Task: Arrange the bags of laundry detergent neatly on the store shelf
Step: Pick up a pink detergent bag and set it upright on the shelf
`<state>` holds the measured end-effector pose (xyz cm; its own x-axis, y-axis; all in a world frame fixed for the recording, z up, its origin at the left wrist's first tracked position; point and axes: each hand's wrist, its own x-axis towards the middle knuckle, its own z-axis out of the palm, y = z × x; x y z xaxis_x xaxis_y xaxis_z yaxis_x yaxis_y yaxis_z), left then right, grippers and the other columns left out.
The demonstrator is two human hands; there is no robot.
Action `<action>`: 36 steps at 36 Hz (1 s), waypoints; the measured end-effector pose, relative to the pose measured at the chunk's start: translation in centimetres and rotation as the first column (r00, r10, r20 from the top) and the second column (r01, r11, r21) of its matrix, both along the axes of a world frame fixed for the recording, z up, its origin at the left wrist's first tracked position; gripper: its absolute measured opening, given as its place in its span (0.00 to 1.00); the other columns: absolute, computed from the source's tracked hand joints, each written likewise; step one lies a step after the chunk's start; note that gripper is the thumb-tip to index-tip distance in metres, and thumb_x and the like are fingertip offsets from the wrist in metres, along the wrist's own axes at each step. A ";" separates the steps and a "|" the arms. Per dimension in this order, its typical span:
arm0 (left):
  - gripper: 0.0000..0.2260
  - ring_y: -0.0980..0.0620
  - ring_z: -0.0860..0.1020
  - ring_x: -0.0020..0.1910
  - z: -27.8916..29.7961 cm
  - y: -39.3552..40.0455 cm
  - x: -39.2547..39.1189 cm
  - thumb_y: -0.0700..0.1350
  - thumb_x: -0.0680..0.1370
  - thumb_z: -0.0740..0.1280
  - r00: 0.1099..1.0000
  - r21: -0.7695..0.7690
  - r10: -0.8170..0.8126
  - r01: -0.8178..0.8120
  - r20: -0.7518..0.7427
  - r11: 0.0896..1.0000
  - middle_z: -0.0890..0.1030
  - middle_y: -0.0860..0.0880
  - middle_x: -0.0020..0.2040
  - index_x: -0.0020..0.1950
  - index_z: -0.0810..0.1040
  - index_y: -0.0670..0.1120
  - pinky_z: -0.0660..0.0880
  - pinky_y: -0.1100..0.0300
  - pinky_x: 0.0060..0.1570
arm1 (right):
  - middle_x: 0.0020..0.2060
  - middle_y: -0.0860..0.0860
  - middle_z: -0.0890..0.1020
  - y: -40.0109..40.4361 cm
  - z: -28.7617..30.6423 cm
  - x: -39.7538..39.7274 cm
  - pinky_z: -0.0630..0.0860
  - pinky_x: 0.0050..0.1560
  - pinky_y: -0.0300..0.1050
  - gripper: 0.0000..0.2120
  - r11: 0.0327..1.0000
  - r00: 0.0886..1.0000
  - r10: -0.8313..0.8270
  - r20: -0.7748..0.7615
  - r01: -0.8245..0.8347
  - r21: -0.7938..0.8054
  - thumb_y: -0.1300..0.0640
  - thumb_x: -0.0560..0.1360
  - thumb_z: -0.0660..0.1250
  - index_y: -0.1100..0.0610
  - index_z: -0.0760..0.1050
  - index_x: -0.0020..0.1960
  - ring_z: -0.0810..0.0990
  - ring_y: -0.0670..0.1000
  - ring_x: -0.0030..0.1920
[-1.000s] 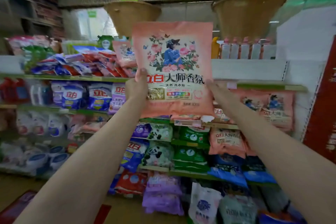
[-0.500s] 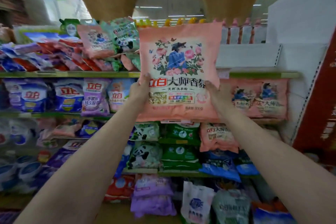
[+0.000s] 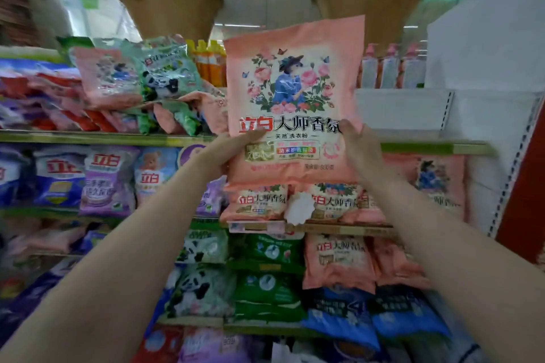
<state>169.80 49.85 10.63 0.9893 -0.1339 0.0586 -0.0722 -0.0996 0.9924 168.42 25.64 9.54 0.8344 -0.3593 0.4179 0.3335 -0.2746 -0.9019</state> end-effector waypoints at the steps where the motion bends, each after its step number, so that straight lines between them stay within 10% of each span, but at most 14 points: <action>1: 0.24 0.44 0.82 0.52 -0.2 -0.5 0.8 0.52 0.68 0.75 1.000 0.005 0.004 -0.004 0.008 1.000 0.83 0.44 0.53 0.60 0.77 0.43 0.78 0.48 0.55 | 0.47 0.52 0.80 -0.3 -0.3 0.4 0.76 0.49 0.47 0.20 1.000 1.000 0.017 -0.014 -0.017 0.003 0.44 0.78 0.59 0.59 0.73 0.58 0.80 0.54 0.46; 8: 0.15 0.53 0.79 0.33 -0.2 -4.1 6.4 0.46 0.73 0.73 0.966 -0.148 0.245 -0.232 0.079 0.962 0.81 0.48 0.41 0.55 0.74 0.43 0.77 0.60 0.32 | 0.51 0.52 0.81 -2.4 -1.9 4.5 0.77 0.56 0.54 0.21 0.999 0.997 0.046 -0.059 -0.046 0.010 0.39 0.77 0.58 0.53 0.72 0.61 0.80 0.54 0.52; 15: 0.18 0.50 0.81 0.33 0.8 -6.4 12.8 0.48 0.71 0.74 0.987 -0.241 0.158 -0.144 0.042 0.960 0.82 0.47 0.38 0.57 0.76 0.42 0.80 0.54 0.38 | 0.52 0.62 0.81 -4.3 -1.0 9.2 0.76 0.56 0.64 0.19 0.999 0.999 -0.037 -0.035 0.037 0.002 0.43 0.80 0.56 0.58 0.74 0.57 0.80 0.64 0.53; 22: 0.24 0.51 0.83 0.29 2.0 -8.7 18.2 0.44 0.72 0.73 0.997 -0.314 -0.071 0.081 0.042 0.946 0.83 0.44 0.44 0.66 0.70 0.41 0.79 0.58 0.28 | 0.48 0.54 0.80 -7.0 1.1 15.1 0.78 0.45 0.46 0.18 0.984 0.984 -0.179 -0.002 0.179 0.003 0.45 0.80 0.56 0.58 0.73 0.56 0.80 0.55 0.48; 32: 0.25 0.45 0.84 0.48 0.5 -14.2 23.5 0.36 0.64 0.76 0.899 -0.153 -0.432 0.438 0.073 0.886 0.84 0.43 0.52 0.59 0.73 0.46 0.81 0.50 0.47 | 0.46 0.52 0.80 -13.1 0.1 18.9 0.75 0.42 0.43 0.18 0.952 0.953 -0.297 -0.049 0.300 0.056 0.44 0.81 0.54 0.58 0.72 0.53 0.80 0.53 0.46; 36: 0.18 0.55 0.84 0.36 0.3 -18.5 25.2 0.34 0.68 0.74 0.920 -0.124 -0.363 0.381 0.146 0.916 0.83 0.47 0.46 0.54 0.76 0.45 0.80 0.62 0.34 | 0.42 0.49 0.77 -16.6 -0.5 19.7 0.72 0.46 0.42 0.15 0.939 0.943 -0.328 -0.059 0.332 0.089 0.44 0.81 0.53 0.55 0.69 0.53 0.77 0.51 0.44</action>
<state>194.97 31.33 10.91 0.8541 -0.4722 0.2181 -0.1922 0.1031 0.9759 188.12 9.06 9.08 0.6780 -0.6544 0.3347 0.1997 -0.2741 -0.9407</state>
